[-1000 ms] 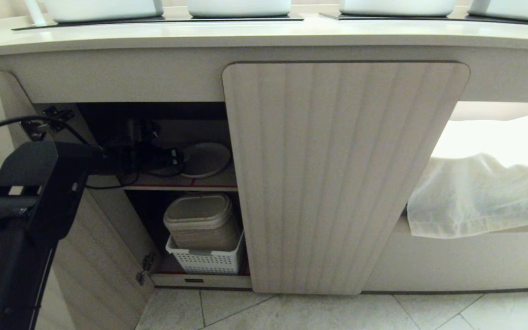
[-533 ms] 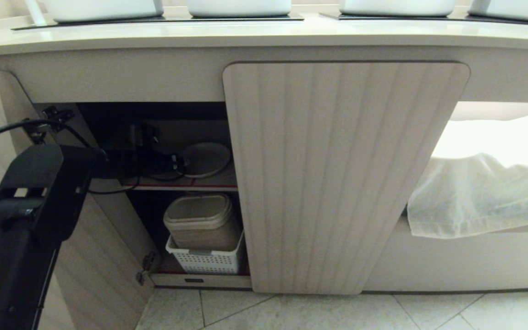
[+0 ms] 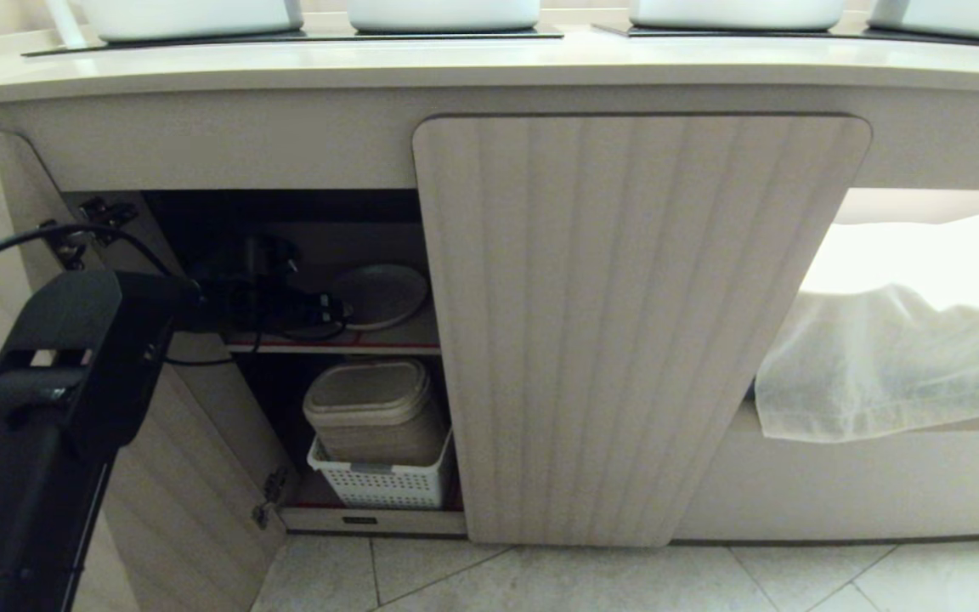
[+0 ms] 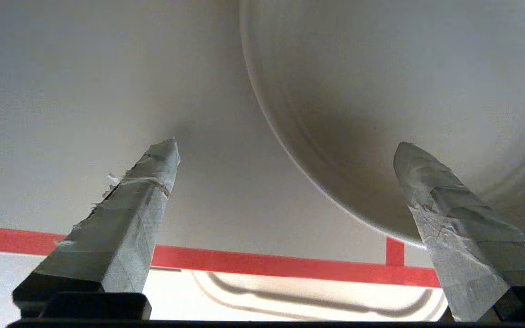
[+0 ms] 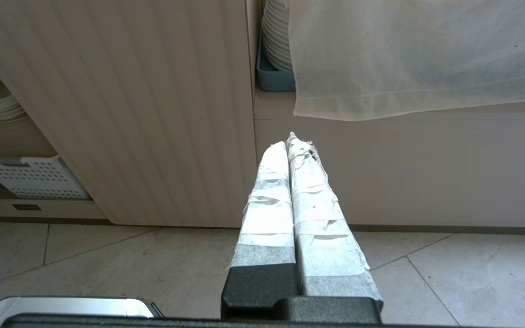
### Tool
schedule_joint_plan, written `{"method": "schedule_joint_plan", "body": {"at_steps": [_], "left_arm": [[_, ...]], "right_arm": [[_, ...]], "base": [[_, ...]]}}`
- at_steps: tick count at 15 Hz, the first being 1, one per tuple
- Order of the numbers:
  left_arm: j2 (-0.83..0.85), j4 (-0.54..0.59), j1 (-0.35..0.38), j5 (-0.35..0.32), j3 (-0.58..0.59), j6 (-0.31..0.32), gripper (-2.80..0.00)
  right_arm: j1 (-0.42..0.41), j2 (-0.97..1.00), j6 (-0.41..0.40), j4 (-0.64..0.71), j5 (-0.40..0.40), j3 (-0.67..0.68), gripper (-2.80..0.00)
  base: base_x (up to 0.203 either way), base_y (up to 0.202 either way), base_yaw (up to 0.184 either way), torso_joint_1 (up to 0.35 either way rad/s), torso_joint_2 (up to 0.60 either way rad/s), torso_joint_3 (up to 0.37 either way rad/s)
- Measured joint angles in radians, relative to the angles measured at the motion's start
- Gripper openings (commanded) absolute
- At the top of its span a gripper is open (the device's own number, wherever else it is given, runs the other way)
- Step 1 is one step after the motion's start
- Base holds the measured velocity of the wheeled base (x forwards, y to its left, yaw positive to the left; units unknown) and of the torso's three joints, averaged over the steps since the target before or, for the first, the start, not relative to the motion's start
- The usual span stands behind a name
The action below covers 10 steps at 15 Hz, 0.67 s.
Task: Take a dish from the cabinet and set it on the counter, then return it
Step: Take the plate from the cabinet
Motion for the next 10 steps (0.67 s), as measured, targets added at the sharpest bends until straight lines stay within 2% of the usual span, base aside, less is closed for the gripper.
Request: {"method": "schedule_joint_plan", "body": {"at_steps": [10], "left_arm": [[0.010, -0.015, 0.001, 0.004, -0.004, 0.005, 0.00]], "right_arm": [[0.000, 0.000, 0.000, 0.000, 0.000, 0.000, -2.80]], "base": [[0.000, 0.000, 0.000, 0.000, 0.00, 0.000]]}}
